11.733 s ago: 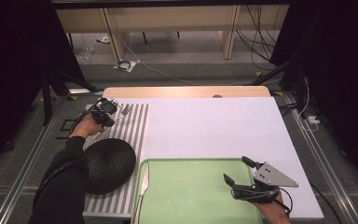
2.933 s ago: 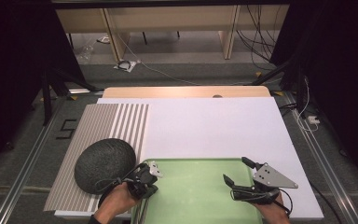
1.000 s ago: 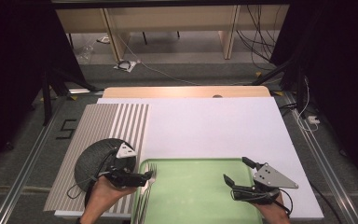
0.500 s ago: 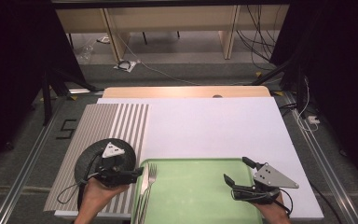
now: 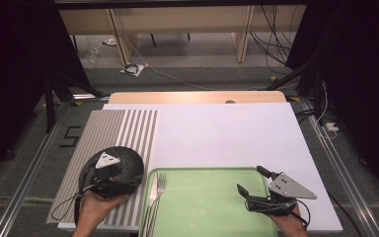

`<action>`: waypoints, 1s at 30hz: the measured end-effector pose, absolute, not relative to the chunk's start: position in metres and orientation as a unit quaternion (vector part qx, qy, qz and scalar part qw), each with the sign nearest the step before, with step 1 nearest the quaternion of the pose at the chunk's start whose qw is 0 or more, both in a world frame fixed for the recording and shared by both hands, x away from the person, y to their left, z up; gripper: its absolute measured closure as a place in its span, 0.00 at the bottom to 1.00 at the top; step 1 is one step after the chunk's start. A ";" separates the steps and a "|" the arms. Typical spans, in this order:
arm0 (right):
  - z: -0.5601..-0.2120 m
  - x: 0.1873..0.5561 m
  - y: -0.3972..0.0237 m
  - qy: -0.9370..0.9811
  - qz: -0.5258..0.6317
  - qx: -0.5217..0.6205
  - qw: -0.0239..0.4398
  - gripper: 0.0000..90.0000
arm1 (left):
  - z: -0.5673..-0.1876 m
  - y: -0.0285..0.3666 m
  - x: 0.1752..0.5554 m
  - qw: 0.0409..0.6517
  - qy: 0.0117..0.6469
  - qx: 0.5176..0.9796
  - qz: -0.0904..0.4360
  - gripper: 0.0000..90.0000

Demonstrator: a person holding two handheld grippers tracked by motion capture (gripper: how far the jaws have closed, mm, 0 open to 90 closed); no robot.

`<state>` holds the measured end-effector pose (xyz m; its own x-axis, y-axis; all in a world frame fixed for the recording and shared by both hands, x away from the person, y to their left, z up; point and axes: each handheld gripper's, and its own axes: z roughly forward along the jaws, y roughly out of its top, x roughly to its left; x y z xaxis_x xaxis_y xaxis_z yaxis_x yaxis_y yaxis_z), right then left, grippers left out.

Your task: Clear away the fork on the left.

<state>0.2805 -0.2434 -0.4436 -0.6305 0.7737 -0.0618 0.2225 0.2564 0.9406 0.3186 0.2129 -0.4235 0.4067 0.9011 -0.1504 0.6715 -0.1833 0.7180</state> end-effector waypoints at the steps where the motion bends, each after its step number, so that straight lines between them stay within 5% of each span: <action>1: -0.444 0.280 -0.244 0.745 0.510 0.334 0.270 0.18 | -0.424 0.214 0.318 0.369 0.523 0.752 0.157 0.20; 30: -0.444 0.280 -0.246 0.743 0.513 0.335 0.270 0.18 | -0.439 0.249 0.306 0.352 0.591 0.707 0.162 0.20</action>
<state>0.2801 -0.2457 -0.4438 -0.6296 0.7748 -0.0579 0.2199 0.2492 0.9431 0.3062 0.2491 -0.4388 0.2479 0.9505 -0.1873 0.7221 -0.0524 0.6898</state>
